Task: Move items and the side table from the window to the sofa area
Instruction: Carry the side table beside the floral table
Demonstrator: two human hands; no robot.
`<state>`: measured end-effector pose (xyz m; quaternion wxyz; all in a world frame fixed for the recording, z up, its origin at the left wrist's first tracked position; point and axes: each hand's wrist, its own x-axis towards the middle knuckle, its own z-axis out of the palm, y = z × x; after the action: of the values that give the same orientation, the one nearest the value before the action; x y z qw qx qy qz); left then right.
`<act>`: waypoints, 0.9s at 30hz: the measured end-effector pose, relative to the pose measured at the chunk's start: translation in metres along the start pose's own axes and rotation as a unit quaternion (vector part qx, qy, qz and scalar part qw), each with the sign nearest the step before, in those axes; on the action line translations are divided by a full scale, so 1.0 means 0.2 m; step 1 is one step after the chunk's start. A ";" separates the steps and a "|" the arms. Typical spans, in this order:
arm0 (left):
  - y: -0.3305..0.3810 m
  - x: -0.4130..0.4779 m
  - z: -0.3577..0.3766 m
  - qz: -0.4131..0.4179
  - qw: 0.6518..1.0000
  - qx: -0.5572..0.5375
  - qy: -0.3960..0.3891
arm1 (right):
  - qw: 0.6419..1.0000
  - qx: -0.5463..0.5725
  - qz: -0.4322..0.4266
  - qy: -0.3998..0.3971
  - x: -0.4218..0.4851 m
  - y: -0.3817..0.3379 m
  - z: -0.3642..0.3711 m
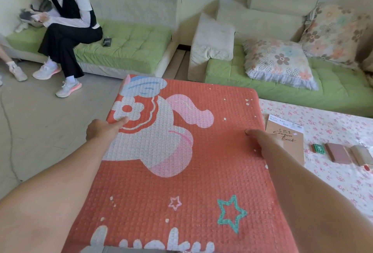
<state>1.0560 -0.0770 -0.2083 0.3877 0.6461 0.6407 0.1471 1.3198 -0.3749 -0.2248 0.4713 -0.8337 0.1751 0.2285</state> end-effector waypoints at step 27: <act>0.57 1.41 0.84 -0.034 0.989 0.091 -0.113 | 0.993 -0.035 0.096 0.051 1.01 -0.57 0.85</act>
<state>1.2905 0.1508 -0.3274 0.4020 0.6687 0.6255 0.0011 1.5101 -0.1873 -0.3304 0.4076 -0.8397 0.2704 0.2358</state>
